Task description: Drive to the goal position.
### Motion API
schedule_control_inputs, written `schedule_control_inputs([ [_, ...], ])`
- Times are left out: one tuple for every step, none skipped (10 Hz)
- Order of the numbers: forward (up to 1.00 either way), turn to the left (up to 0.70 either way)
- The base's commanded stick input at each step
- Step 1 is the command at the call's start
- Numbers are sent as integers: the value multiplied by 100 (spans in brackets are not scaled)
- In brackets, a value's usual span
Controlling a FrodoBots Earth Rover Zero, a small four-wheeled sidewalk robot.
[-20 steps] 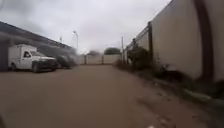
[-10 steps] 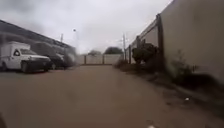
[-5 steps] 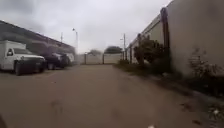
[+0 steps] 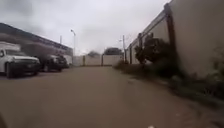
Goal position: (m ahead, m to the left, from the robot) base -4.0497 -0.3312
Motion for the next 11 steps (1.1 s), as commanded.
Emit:
schedule_control_inputs([
  [100, 0],
  [100, 0],
  [100, 0],
  [100, 0],
  [100, 0],
  [100, 0],
  [100, 0],
  [100, 0],
  [100, 0],
  [100, 0],
  [100, 0],
])
